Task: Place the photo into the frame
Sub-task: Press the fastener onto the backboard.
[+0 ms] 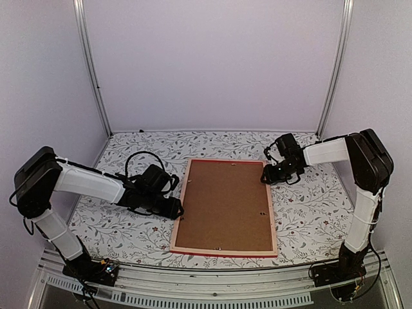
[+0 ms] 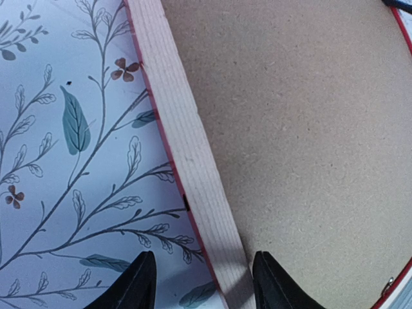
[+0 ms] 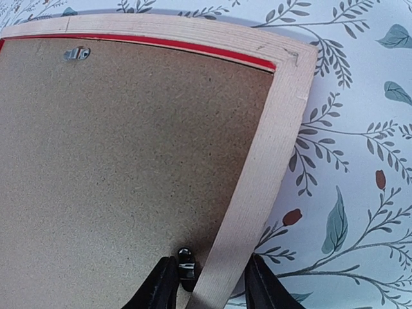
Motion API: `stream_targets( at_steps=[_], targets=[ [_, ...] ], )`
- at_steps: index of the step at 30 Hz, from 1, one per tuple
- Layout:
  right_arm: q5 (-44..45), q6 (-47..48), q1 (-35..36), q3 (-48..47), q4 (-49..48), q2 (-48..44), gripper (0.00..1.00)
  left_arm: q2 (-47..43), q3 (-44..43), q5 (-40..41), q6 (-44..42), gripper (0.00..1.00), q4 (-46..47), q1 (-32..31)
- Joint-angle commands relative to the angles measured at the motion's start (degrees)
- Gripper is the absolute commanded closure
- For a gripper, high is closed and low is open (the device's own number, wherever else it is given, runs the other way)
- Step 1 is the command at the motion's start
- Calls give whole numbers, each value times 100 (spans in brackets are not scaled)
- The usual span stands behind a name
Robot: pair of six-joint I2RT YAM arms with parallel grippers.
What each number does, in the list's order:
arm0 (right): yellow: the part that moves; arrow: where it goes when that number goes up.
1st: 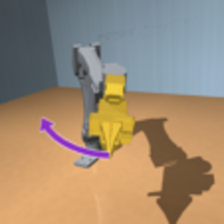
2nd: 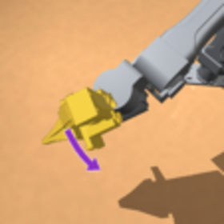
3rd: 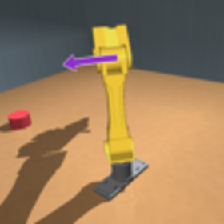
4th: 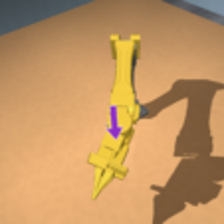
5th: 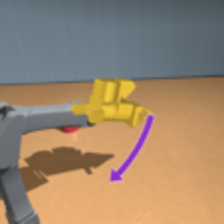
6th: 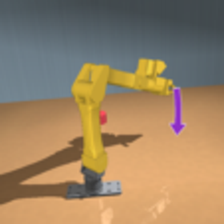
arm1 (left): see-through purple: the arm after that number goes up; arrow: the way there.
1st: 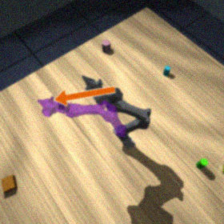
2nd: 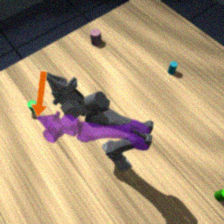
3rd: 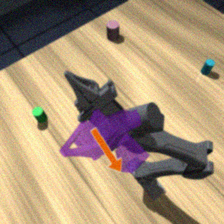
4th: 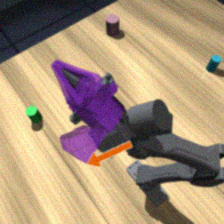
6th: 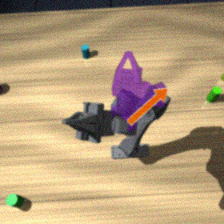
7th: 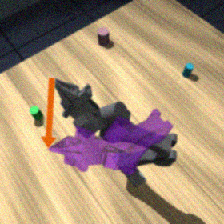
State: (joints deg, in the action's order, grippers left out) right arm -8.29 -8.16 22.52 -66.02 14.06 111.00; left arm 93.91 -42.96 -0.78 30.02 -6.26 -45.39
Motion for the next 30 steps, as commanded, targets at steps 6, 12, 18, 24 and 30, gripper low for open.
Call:
stream_targets(
  at_steps=[6, 12, 18, 24, 30],
  targets=[
    [-190, 431, -107, 133, 120, 245, 65, 78, 126, 66, -74, 46, -16, -49],
    [-503, 726, -191, 133, 142, 323, 68, 56, 154, 64, -76, 46, -9, -43],
    [-862, 720, -212, 48, 123, 281, 55, 54, 169, 60, -38, 45, 60, -45],
    [-1105, 282, -298, -62, 202, 101, 44, 88, 228, -332, 75, 44, 365, -68],
    [-1089, 88, -389, -451, 581, 189, 42, 89, 187, -934, -176, 45, 825, -458]
  ],
)
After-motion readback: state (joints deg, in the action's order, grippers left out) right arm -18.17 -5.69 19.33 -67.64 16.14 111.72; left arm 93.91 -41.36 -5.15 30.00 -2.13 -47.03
